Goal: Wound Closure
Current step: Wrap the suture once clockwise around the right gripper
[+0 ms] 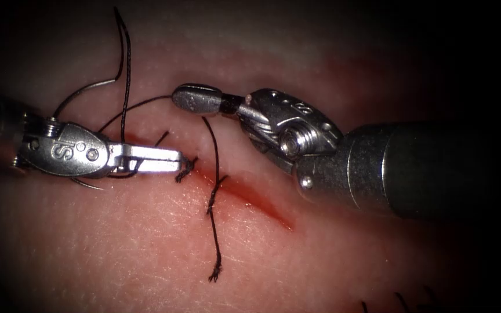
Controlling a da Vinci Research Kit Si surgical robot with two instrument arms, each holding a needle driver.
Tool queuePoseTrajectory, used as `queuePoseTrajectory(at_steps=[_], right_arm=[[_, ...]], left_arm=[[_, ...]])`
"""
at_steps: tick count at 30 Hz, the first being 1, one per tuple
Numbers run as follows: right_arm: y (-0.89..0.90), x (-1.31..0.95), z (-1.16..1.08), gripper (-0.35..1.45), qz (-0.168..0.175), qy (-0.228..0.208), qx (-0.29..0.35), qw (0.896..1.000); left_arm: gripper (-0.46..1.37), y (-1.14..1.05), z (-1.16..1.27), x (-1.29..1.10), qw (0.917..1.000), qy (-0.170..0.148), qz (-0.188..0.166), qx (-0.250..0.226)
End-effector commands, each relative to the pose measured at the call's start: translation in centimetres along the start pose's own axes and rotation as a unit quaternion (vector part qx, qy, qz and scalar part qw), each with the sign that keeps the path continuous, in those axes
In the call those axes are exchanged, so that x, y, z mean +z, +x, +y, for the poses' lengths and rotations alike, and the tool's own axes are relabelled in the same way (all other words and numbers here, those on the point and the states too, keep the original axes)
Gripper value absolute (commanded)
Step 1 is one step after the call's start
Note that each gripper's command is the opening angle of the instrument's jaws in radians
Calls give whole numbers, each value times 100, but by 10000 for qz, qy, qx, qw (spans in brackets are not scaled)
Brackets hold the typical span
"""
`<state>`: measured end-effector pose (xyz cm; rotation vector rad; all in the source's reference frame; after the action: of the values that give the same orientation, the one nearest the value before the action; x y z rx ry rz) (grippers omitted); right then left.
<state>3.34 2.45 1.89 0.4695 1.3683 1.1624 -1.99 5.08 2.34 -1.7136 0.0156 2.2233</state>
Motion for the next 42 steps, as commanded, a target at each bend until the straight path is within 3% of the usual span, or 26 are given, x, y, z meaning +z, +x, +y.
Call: queuePoseTrajectory(at_steps=[1, 8, 15, 24, 35, 42], right_arm=[[0, 0, 0, -35, 0, -10, 0, 10000], [-2, -1, 0, -35, -112, -24, -4, 9999], [-8, 0, 6, -35, -201, -18, -26, 9998], [-32, 16, 23, -35, -383, 48, -100, 9992], [-60, 43, 49, -35, -515, 32, -199, 9985], [-75, 52, 54, -35, -566, 18, -246, 9981]], left_arm=[[-35, 1, 0, -1, 10000, 0, 10, -2], [-35, 7, -5, 0, 10000, -1, 12, 47], [-35, 28, -13, 0, 9998, 100, 91, 164], [-35, 61, -11, -9, 9995, 101, 81, 299], [-35, 77, -3, -13, 9992, 94, 89, 372], [-35, 91, 1, -13, 9991, 93, 167, 387]])
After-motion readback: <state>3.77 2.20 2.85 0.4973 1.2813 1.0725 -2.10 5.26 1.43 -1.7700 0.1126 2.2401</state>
